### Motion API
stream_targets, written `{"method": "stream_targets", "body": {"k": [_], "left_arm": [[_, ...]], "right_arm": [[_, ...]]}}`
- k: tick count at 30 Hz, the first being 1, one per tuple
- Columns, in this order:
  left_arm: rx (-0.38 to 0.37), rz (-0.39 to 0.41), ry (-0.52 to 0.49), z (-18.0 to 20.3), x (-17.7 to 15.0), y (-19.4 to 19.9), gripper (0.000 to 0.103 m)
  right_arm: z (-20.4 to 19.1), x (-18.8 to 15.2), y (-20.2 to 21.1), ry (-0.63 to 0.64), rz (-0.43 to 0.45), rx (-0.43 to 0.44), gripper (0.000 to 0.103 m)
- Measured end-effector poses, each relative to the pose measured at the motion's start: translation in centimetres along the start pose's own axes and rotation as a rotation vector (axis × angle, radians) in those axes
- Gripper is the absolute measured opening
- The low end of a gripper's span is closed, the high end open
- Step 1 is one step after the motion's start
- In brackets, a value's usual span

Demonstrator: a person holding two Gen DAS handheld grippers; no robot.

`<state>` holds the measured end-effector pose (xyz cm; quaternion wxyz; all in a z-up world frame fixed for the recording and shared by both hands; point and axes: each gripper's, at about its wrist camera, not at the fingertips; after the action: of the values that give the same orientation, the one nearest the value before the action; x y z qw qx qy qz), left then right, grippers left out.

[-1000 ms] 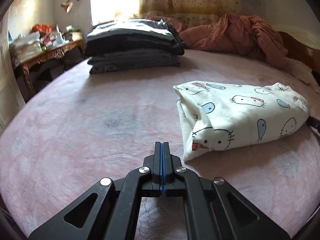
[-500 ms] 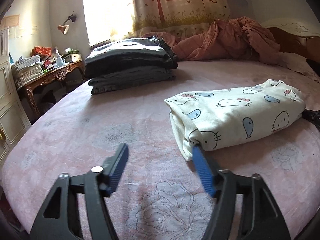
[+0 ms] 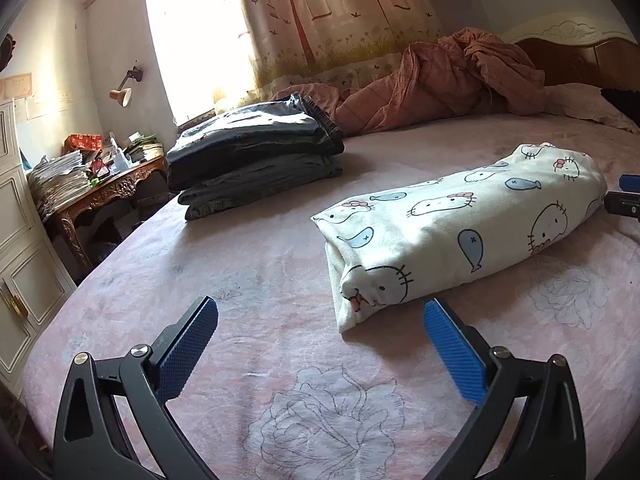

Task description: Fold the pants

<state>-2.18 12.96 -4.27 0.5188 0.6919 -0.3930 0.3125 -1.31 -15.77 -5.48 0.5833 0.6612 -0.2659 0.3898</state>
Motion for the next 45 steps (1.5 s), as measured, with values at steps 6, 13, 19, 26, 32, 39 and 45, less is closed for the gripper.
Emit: {"method": "stream_targets", "body": {"k": [6,13,19,26,32,39,45], "left_arm": [[0.001,0.007,-0.001,0.0,-0.1,0.1,0.102],[0.01,0.145,-0.002,0.4,-0.3,3.1,0.102],[-0.1,0.149,0.021,1.4,0.4,5.6,0.102],[-0.28,-0.066,0.243,0.7,2.2,4.6,0.102],[-0.333,-0.275,0.458,0.3,2.5,1.4,0.101],[-0.397,-0.38,0.513,1.9,1.5,-1.5,0.101],[-0.307,-0.309,0.389,4.0,0.7,-0.8,0.102]], "right_arm": [[-0.1,0.0,-0.1,0.001,-0.015,-0.002,0.087],[-0.4,0.0,0.2,0.016,0.001,0.002,0.087],[-1.4,0.3,2.1,0.057,0.031,0.032,0.087],[-0.6,1.3,1.9,-0.281,-0.209,0.541,0.087],[-0.7,1.5,-1.1,-0.525,-0.38,0.556,0.087],[-0.4,2.1,-5.1,-0.668,-0.437,0.493,0.087],[-0.7,3.5,-7.4,-0.639,-0.389,0.477,0.099]]}}
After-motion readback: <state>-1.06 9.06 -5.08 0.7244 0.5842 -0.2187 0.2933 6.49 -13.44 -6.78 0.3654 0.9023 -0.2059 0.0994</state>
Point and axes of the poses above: each gripper's, at about its wrist camera, not at the fingertips, and y roughly against the way its jaws point, z to its right, x to its top, and after that the axes turned 2 degrees about -z, right-handed
